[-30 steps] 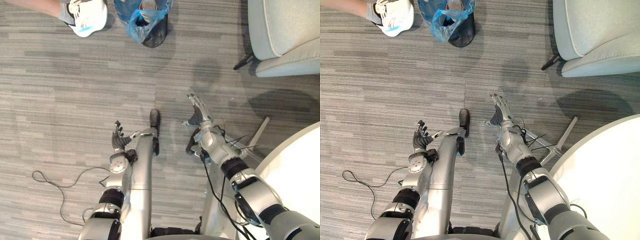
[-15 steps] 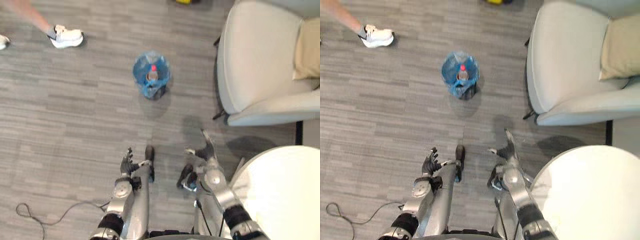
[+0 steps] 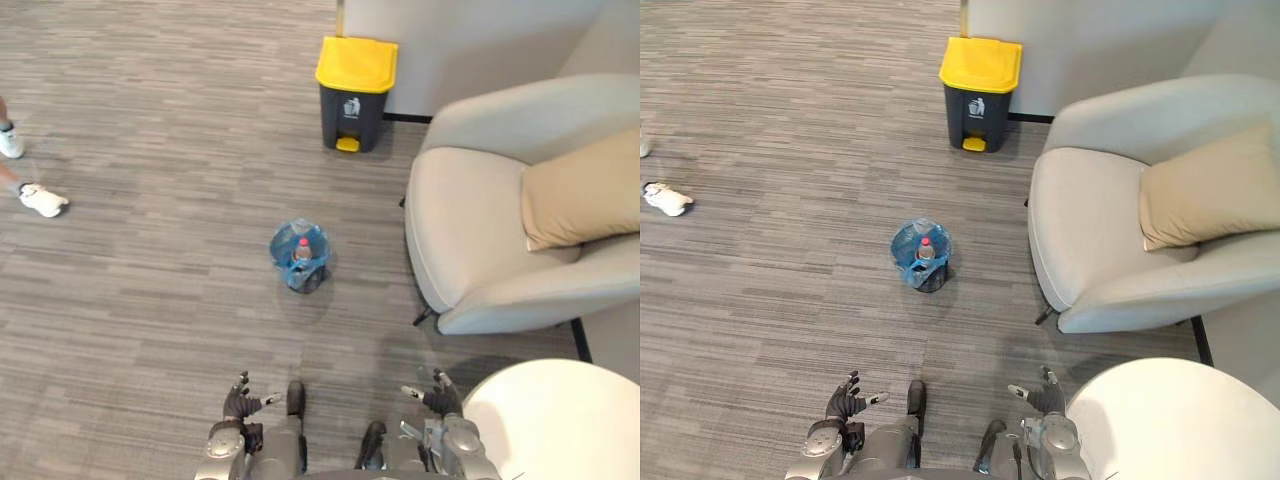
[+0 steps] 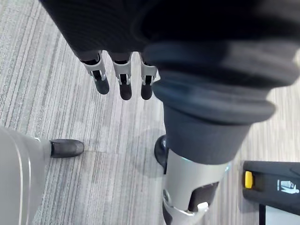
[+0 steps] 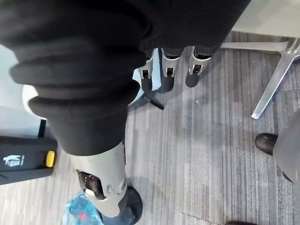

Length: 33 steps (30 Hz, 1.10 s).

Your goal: Gather rubbish on tea table into small bin, then transfer packed bag to large trash can.

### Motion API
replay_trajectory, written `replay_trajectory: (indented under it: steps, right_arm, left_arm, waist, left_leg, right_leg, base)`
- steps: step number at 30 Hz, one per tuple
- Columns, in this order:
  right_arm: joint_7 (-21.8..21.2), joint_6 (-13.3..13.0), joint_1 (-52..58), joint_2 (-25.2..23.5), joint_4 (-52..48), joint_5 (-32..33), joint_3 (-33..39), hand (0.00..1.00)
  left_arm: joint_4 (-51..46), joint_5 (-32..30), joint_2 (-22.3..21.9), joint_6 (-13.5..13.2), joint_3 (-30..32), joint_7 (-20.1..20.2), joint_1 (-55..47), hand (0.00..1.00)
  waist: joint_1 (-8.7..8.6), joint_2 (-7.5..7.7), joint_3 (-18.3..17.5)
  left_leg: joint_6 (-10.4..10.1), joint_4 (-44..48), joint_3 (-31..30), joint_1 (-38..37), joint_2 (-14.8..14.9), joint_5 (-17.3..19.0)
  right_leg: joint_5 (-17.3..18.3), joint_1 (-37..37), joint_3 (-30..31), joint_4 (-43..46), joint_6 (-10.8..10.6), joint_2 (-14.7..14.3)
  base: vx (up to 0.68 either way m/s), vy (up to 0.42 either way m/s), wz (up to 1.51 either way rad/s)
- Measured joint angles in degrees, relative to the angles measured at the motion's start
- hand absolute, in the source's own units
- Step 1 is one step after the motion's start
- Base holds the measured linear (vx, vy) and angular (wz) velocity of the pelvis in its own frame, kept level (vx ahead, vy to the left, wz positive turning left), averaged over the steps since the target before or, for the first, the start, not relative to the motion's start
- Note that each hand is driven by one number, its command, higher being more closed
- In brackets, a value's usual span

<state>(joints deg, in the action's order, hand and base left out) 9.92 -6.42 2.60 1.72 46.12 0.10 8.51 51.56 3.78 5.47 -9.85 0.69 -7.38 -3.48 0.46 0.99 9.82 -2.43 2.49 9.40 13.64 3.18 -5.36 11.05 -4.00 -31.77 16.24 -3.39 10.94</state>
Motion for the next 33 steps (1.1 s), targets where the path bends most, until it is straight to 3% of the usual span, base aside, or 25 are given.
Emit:
replay_trajectory:
  steps: [1, 2, 4, 6, 9, 10, 11, 12, 13, 15, 17, 18, 20, 21, 22, 24, 25, 27, 28, 29, 30, 32, 33]
  right_arm:
    - [0.1, 0.0, 0.1, 0.3, 0.3, 0.0, 0.2, 0.00]
    - [0.1, 0.1, -0.1, 1.5, 0.4, 0.0, 0.2, 0.00]
    - [0.0, 0.1, -0.9, 2.1, 0.4, 0.0, 0.1, 0.00]
    - [0.0, 0.1, -2.4, 2.1, 0.4, -0.2, 0.1, 0.00]
    - [0.0, 0.4, -2.7, 2.1, 0.4, -0.7, -0.1, 0.00]
    - [0.0, 0.5, -2.4, 2.1, 0.2, -0.7, -0.2, 0.00]
    - [0.0, 0.6, -2.2, 2.2, -0.2, -0.7, -0.4, 0.00]
    - [0.0, 0.6, -2.5, 2.1, -0.3, -0.7, -1.4, 0.00]
    - [-0.1, 0.7, -2.4, 2.0, -0.2, -0.7, -2.0, 0.00]
    - [-0.1, 0.7, -2.5, 2.0, -0.2, -0.7, -3.0, 0.00]
    - [-0.1, 0.6, -2.9, 2.7, -0.2, -0.7, -3.0, 0.00]
    - [-0.1, 0.6, -3.0, 3.0, -0.2, -0.7, -3.0, 0.00]
    - [0.0, 0.6, -2.2, 3.6, -0.2, -0.8, -2.8, 0.00]
    - [-0.1, 0.6, -1.9, 3.7, -0.2, -0.8, -2.7, 0.00]
    - [-0.1, 0.6, -1.0, 3.9, -0.2, -0.8, -2.7, 0.00]
    - [-0.2, 0.6, 0.1, 3.8, -0.2, -0.9, -2.8, 0.00]
    - [-0.2, 0.6, -0.4, 3.5, -0.5, -1.2, -2.8, 0.00]
    - [-0.3, 0.5, -0.4, 3.1, -3.4, -1.3, -3.0, 0.00]
    - [-0.2, 0.3, 0.2, 3.2, -5.7, -1.3, -3.6, 0.00]
    - [-0.1, 0.2, 0.5, 3.0, -7.5, -1.2, -4.4, 0.00]
    - [-0.1, 0.1, 0.5, 3.1, -9.1, -1.2, -4.4, 0.00]
    - [0.0, -0.1, 0.5, 3.3, -10.3, -1.2, -4.3, 0.00]
    - [0.1, -0.2, 0.3, 3.0, -11.2, -1.3, -4.4, 0.00]
  left_arm:
    - [-0.1, 0.0, -0.1, 0.0, 0.0, 0.0, 0.1, 0.00]
    - [-0.1, 0.0, 0.0, 0.0, 0.2, 0.0, 0.0, 0.00]
    - [-0.1, 0.1, 0.2, 0.0, 2.0, -0.1, -0.8, 0.00]
    - [-0.1, 0.2, 1.0, 0.0, 2.6, -0.2, -1.7, 0.00]
    - [-0.4, 0.2, 1.7, 0.0, 4.0, -0.2, -4.2, 0.00]
    - [-0.5, 0.2, 2.1, 0.1, 3.9, -0.2, -4.6, 0.00]
    - [-0.7, 0.2, 2.1, 0.3, 3.8, -0.2, -4.5, 0.00]
    - [-1.8, 0.3, 2.6, 0.5, 3.6, -0.2, -4.3, 0.00]
    - [-2.2, 0.3, 3.0, 0.5, 3.4, -0.2, -4.1, 0.00]
    - [-3.2, 0.2, 3.4, 0.5, 3.4, -0.2, -3.8, 0.00]
    - [-3.1, 0.2, 3.0, 0.5, 3.3, -0.2, -2.6, 0.00]
    - [-3.1, 0.2, 2.9, 0.5, 3.2, -0.2, -2.2, 0.00]
    - [-3.0, 0.1, 2.9, 0.4, 2.7, -0.1, -0.9, 0.00]
    - [-2.8, 0.1, 3.0, 0.4, 2.2, -0.1, -0.6, 0.00]
    - [-2.7, 0.0, 2.9, 0.3, 2.0, -0.1, -0.3, 0.00]
    - [-2.7, 0.0, 2.8, 0.0, 2.2, -0.1, -0.6, 0.00]
    - [-2.7, 0.0, 2.7, -0.1, 2.3, -0.1, -1.5, 0.00]
    - [-2.7, 0.0, 1.8, 0.0, 4.0, 0.0, -2.9, 0.00]
    - [-2.7, 0.0, 0.7, 0.2, 4.6, 0.0, -3.5, 0.00]
    - [-3.9, 0.1, 0.0, 0.0, 5.2, 0.4, -3.6, 0.00]
    - [-4.3, 0.1, -0.4, 0.0, 4.9, 0.9, -2.4, 0.00]
    - [-4.4, 0.1, -1.3, -0.1, 4.4, 1.0, -1.5, 0.00]
    - [-5.2, 0.0, -2.4, -0.2, 4.2, 1.0, -1.4, 0.00]
  waist:
    - [-0.12, -0.29, 0.2]
    - [0.17, -0.45, 0.4]
    - [0.64, -0.37, 0.5]
    - [0.55, -0.63, 0.7]
    - [0.56, -0.23, 1.4]
    - [0.61, 0.10, 1.6]
    - [0.44, 0.05, 2.3]
    - [-0.25, -0.11, 3.4]
    - [-0.59, 0.11, 3.7]
    - [-0.99, 0.78, 4.4]
    - [-1.26, 1.14, 5.2]
    - [-1.32, 0.61, 5.6]
    - [-2.75, 1.01, 5.5]
    - [-2.98, 1.18, 5.5]
    - [-3.06, 1.61, 5.2]
    - [-2.65, 0.90, 5.1]
    - [-2.41, -0.22, 4.9]
    - [-2.06, -1.10, 5.3]
    - [-1.56, -1.51, 5.6]
    - [-0.62, -1.42, 5.6]
    - [0.29, -1.07, 5.4]
    - [0.34, -1.07, 5.5]
    - [0.49, -1.13, 5.4]
  left_leg:
    - [1.0, 2.6, 7.2, 1.1, 2.2, 0.9]
    - [1.7, 4.6, 10.3, 1.8, 2.9, 1.0]
    - [3.7, 6.3, 10.2, 2.1, 2.2, 2.0]
    - [4.3, 9.4, 10.5, 3.1, 1.7, 5.2]
    - [5.3, 21.1, 11.3, 4.4, 1.8, 15.0]
    - [5.8, 22.8, 11.5, 3.9, 1.4, 16.8]
    - [6.3, 23.8, 11.5, 3.3, 1.0, 18.1]
    - [6.9, 23.7, 10.4, 1.6, 0.6, 19.0]
    - [7.0, 23.6, 9.8, 1.0, 0.6, 19.3]
    - [7.0, 22.1, 8.8, -0.8, 0.3, 19.5]
    - [6.7, 19.6, 7.5, -3.5, -0.2, 19.8]
    - [6.5, 19.2, 6.9, -4.0, -0.3, 19.8]
    - [5.0, 18.0, 3.5, -5.2, -1.7, 19.7]
    - [4.6, 18.4, 2.2, -5.5, -2.3, 19.9]
    - [2.7, 19.8, 1.1, -5.9, -2.3, 21.4]
    - [0.5, 20.8, -0.9, -6.8, -1.0, 23.3]
    - [-0.8, 22.8, -1.1, -6.2, 1.3, 23.3]
    - [-3.1, 33.2, -0.2, -3.5, 5.8, 21.7]
    - [-2.7, 44.4, 0.3, -0.3, 9.2, 18.3]
    - [-2.6, 51.8, 0.9, 2.8, 11.7, 18.6]
    - [-2.2, 54.0, 1.8, 4.8, 12.8, 18.9]
    - [-2.2, 52.3, 1.9, 6.2, 13.1, 18.9]
    - [-2.2, 45.2, 1.8, 7.0, 12.9, 18.9]
  right_leg:
    - [-0.2, 0.9, -1.6, -0.5, -0.4, 0.4]
    - [-0.2, 1.5, -2.1, -0.4, -1.0, 0.9]
    - [-0.6, 2.1, -1.2, -1.4, -2.3, 1.3]
    - [-0.5, 2.3, -0.9, -1.5, -3.2, 2.4]
    - [4.2, 3.0, 1.0, 5.5, -5.5, 6.2]
    - [4.5, 2.3, 2.7, 10.1, -4.1, 7.6]
    - [3.4, -0.9, 6.6, 17.4, -0.8, 9.0]
    - [-0.1, -8.2, 16.2, 30.2, 2.0, 8.6]
    - [1.2, -9.9, 18.1, 32.4, 0.2, 7.4]
    - [3.8, -12.9, 18.8, 31.4, -1.0, 4.7]
    - [3.8, -15.9, 15.6, 21.0, -0.9, 1.2]
    - [3.2, -16.4, 15.2, 17.2, -1.2, 0.2]
    - [-3.8, -16.7, 17.2, -0.1, -1.9, -2.2]
    - [-6.1, -16.8, 18.6, -1.7, -1.6, -2.1]
    - [-9.5, -16.9, 19.5, -1.3, -0.1, -1.9]
    - [-12.8, -16.3, 18.6, 0.9, 2.7, -2.7]
    - [-11.7, -15.7, 17.3, 1.1, 3.8, -4.4]
    - [-9.5, -13.0, 16.3, 1.3, 5.5, -7.4]
    - [-7.9, -10.0, 16.5, 1.2, 6.8, -9.0]
    - [-7.2, -7.8, 17.4, 0.7, 7.6, -10.1]
    - [-6.9, -6.0, 18.2, -0.4, 8.0, -10.2]
    - [-6.9, -4.4, 18.8, -1.7, 8.0, -10.0]
    - [-6.9, -3.0, 20.1, -3.0, 7.9, -9.9]
  base:
    - [0.07, 0.076, 0.66]
    - [0.10, 0.130, 0.49]
    - [0.10, 0.130, 0.07]
    - [0.09, 0.161, -0.05]
    - [0.10, 0.157, -0.11]
    - [0.15, 0.127, -0.11]
    - [0.20, 0.159, 0.08]
    - [0.18, 0.133, 0.21]
    - [0.19, 0.107, 0.34]
    - [0.19, 0.018, 0.25]
    - [0.26, 0.009, 0.26]
    - [0.25, -0.002, 0.47]
    - [0.31, -0.044, 0.92]
    - [0.38, -0.135, 1.14]
    - [0.42, -0.219, 0.96]
    - [0.44, -0.252, 0.61]
    - [0.45, -0.277, 0.11]
    - [0.50, -0.311, -0.13]
    - [0.43, -0.226, -0.37]
    - [0.38, -0.170, -0.49]
    - [0.41, -0.181, -0.39]
    - [0.30, -0.107, -0.32]
    - [0.21, -0.013, -0.44]
